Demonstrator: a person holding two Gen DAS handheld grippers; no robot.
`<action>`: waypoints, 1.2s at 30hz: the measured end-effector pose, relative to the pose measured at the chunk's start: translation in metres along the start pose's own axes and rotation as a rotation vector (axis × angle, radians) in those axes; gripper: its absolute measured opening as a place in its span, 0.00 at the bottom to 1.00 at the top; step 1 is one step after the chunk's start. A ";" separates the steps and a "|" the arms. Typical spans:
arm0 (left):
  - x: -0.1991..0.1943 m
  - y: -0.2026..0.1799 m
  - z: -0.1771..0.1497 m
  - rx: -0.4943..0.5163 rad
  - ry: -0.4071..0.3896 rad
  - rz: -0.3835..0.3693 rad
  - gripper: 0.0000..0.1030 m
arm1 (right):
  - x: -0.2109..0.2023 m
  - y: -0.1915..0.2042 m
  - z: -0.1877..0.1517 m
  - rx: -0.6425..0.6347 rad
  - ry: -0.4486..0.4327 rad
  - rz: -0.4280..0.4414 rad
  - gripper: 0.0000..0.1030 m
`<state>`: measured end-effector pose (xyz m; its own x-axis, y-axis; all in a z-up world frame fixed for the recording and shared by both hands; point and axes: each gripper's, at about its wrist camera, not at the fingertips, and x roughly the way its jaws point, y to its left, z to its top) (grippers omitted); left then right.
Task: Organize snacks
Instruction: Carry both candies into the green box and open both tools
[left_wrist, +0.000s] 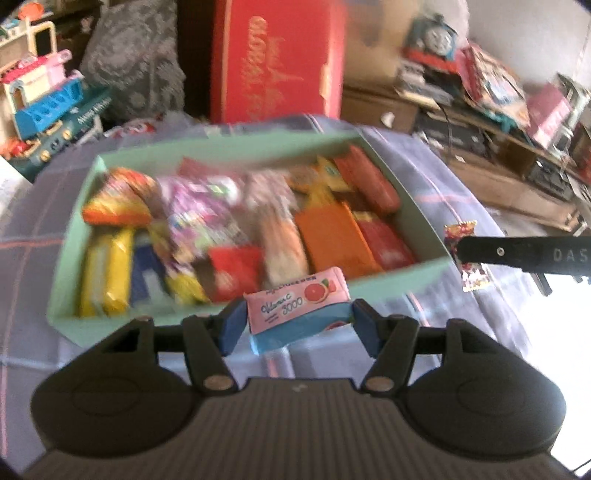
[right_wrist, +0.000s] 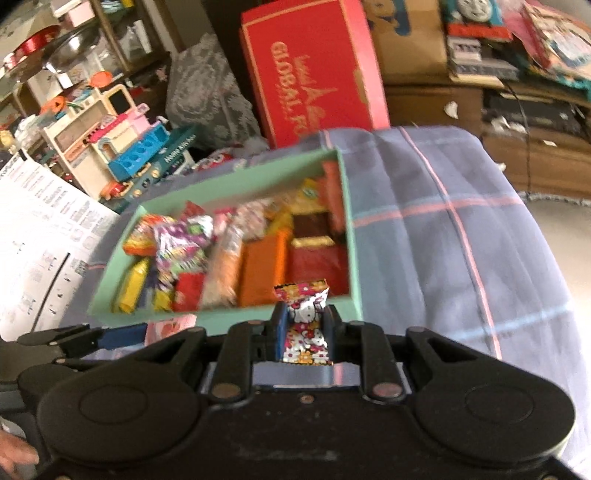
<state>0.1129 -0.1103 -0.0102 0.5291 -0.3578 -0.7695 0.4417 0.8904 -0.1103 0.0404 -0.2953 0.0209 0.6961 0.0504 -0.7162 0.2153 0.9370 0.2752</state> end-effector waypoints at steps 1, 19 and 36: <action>0.000 0.005 0.006 -0.004 -0.010 0.009 0.60 | 0.002 0.006 0.007 -0.006 -0.004 0.007 0.20; 0.057 0.048 0.079 -0.034 -0.004 0.050 0.60 | 0.092 0.058 0.076 -0.049 0.050 0.053 0.20; 0.090 0.061 0.094 -0.047 0.022 0.116 0.80 | 0.119 0.052 0.086 -0.027 0.059 0.053 0.34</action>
<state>0.2554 -0.1149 -0.0275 0.5584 -0.2454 -0.7924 0.3432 0.9380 -0.0487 0.1938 -0.2700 0.0054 0.6644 0.1195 -0.7377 0.1601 0.9415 0.2966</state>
